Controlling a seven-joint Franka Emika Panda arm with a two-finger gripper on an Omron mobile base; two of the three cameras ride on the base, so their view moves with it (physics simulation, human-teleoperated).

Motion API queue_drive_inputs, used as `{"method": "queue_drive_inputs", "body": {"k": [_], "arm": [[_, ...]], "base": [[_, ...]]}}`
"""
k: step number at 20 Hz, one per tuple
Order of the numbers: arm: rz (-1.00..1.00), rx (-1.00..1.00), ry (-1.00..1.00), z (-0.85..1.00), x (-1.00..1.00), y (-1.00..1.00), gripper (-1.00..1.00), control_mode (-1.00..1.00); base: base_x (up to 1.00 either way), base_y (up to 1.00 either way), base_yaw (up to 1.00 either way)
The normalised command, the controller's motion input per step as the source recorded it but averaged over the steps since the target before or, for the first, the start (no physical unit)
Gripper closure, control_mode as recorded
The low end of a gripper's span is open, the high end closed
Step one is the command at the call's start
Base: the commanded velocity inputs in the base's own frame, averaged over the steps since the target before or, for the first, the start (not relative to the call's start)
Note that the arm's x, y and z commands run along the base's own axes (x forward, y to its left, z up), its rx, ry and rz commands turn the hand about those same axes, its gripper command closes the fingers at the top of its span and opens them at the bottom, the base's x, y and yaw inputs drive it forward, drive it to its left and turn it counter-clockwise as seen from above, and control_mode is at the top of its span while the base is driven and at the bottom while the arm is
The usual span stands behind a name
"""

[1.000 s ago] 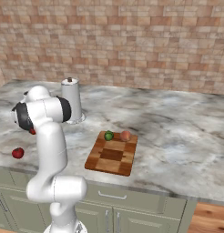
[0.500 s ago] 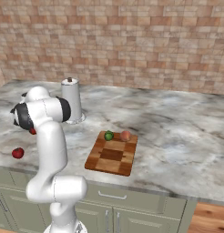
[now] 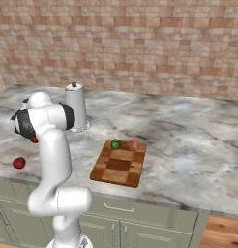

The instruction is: Place the avocado, onion, tomato, and bell pepper on the cutting board.

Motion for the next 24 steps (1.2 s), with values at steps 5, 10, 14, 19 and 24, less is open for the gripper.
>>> {"method": "queue_drive_inputs", "body": {"k": [5,10,14,19,24], "arm": [[0.00,0.00,0.00,0.00,0.00,0.00,1.00,-1.00],[0.00,0.00,0.00,0.00,0.01,0.00,1.00,-1.00],[-0.01,0.01,-0.01,0.04,0.01,-0.25,1.00,-1.00],[0.00,0.07,-0.06,0.61,-0.38,-0.86,1.00,-1.00],[0.00,0.08,-0.06,0.71,-0.49,-0.96,1.00,-1.00]], "base": [[0.00,0.00,0.00],[0.00,0.00,0.00],[0.00,0.00,0.00],[0.00,0.00,0.00],[0.00,0.00,0.00]]}}
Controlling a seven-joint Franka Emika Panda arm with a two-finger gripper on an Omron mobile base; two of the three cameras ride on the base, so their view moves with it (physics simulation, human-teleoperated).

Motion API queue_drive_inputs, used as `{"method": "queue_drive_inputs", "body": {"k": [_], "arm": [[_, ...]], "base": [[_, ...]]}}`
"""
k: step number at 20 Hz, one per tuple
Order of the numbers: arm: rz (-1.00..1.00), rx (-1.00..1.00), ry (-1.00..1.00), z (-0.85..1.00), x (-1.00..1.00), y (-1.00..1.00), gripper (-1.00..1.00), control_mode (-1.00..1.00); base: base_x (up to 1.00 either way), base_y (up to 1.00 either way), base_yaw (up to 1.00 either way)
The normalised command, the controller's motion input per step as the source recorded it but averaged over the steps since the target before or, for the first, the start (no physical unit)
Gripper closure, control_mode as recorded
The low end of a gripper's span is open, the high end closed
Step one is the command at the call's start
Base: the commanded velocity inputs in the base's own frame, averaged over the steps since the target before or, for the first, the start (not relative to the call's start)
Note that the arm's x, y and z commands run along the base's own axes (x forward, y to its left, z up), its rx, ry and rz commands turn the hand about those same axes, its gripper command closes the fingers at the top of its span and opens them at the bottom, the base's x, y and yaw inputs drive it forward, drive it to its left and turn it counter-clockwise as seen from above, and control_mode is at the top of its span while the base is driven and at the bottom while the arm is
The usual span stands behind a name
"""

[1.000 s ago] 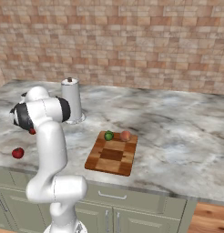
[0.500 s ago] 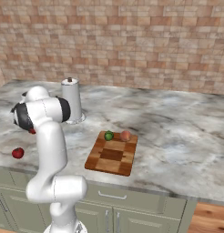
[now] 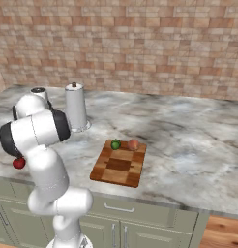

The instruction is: Place the avocado, onion, tomato, and bell pepper on the cutting board.

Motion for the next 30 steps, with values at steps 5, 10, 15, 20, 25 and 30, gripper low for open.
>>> {"method": "queue_drive_inputs", "body": {"k": [5,10,15,20,25,30], "arm": [[0.00,0.04,-0.05,0.33,-0.69,-1.00,1.00,-1.00],[0.00,0.01,-0.06,0.05,-0.88,-1.00,1.00,-1.00],[0.03,0.00,-0.01,0.04,-0.71,-0.98,1.00,-1.00],[0.10,-0.02,0.05,0.56,-0.08,-0.71,1.00,-1.00],[0.12,-0.08,0.16,0.81,0.00,-0.49,1.00,-1.00],[0.08,-0.09,0.24,0.57,0.23,-0.42,1.00,-1.00]], "base": [[0.00,0.00,0.00],[0.00,0.00,0.00],[0.00,0.00,0.00],[0.00,0.00,0.00],[0.00,0.00,0.00],[0.00,0.00,0.00]]}}
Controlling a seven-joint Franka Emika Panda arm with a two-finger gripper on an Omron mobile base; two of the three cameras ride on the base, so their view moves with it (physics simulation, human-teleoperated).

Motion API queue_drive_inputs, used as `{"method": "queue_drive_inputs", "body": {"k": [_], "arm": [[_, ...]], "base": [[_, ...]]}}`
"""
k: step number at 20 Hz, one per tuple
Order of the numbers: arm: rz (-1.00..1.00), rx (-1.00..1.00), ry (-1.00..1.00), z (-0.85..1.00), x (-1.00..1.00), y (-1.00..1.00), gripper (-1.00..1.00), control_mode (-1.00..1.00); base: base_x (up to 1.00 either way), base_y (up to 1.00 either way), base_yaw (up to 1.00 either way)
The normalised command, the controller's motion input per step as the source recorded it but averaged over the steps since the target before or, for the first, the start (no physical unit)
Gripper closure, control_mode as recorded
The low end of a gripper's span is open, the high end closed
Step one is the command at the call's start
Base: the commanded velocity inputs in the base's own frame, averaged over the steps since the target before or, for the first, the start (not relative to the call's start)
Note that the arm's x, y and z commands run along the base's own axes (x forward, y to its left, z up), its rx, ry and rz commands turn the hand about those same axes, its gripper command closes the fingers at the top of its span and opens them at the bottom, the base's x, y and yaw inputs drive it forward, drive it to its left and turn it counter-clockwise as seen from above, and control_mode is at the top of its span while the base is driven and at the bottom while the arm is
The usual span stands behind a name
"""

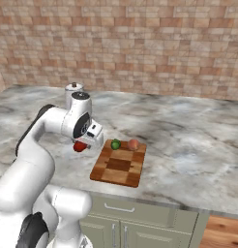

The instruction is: Place the avocado, onion, tomato, and bell pepper on the cutting board.

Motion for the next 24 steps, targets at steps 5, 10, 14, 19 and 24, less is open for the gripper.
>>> {"method": "queue_drive_inputs", "body": {"k": [5,10,14,19,24], "arm": [[0.05,-0.16,0.37,0.03,0.27,-0.46,1.00,-1.00],[0.03,-0.12,0.27,-0.18,0.25,-0.52,1.00,-1.00],[0.04,0.00,0.04,-0.42,0.15,-0.54,1.00,-1.00],[0.04,0.04,0.00,-0.52,0.33,-0.50,1.00,-1.00],[0.03,0.05,0.00,-0.34,0.67,-0.45,1.00,-1.00]], "base": [[0.00,0.00,0.00],[0.00,0.00,0.00],[0.00,0.00,0.00],[0.00,0.00,0.00],[0.00,0.00,0.00]]}}
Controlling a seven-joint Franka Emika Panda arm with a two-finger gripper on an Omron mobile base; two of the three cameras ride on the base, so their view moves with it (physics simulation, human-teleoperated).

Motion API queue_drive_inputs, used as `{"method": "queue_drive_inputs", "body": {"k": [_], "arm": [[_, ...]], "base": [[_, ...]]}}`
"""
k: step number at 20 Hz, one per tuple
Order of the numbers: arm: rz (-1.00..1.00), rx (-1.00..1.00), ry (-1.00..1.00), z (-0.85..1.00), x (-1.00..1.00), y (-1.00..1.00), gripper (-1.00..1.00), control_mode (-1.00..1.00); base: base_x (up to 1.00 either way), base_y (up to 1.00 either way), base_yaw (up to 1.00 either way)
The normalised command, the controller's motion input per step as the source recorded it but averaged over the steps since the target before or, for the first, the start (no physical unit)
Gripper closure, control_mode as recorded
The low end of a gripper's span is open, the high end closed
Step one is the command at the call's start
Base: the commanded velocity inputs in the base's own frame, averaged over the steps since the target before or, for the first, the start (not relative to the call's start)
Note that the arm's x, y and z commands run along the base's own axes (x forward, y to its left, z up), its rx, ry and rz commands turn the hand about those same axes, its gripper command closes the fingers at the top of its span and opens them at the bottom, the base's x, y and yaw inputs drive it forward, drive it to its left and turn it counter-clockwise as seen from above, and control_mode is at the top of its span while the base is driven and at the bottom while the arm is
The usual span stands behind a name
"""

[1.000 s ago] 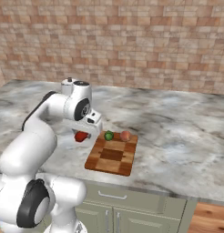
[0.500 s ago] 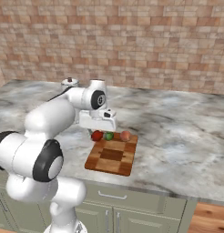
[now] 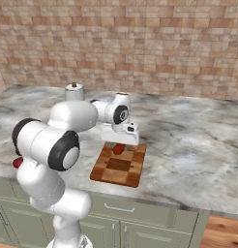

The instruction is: Place the avocado, onion, tomato, and bell pepper on the cutting board.

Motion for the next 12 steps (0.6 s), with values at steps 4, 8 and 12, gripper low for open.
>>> {"method": "queue_drive_inputs", "body": {"k": [4,8,12], "arm": [[0.02,0.01,0.00,0.00,0.69,-0.23,1.00,-1.00],[0.02,0.00,0.00,-0.03,0.68,-0.23,1.00,-1.00],[0.04,0.00,0.00,-0.21,0.42,-0.32,1.00,-1.00]], "base": [[0.00,0.00,0.00],[0.00,0.00,0.00],[0.00,0.00,0.00]]}}
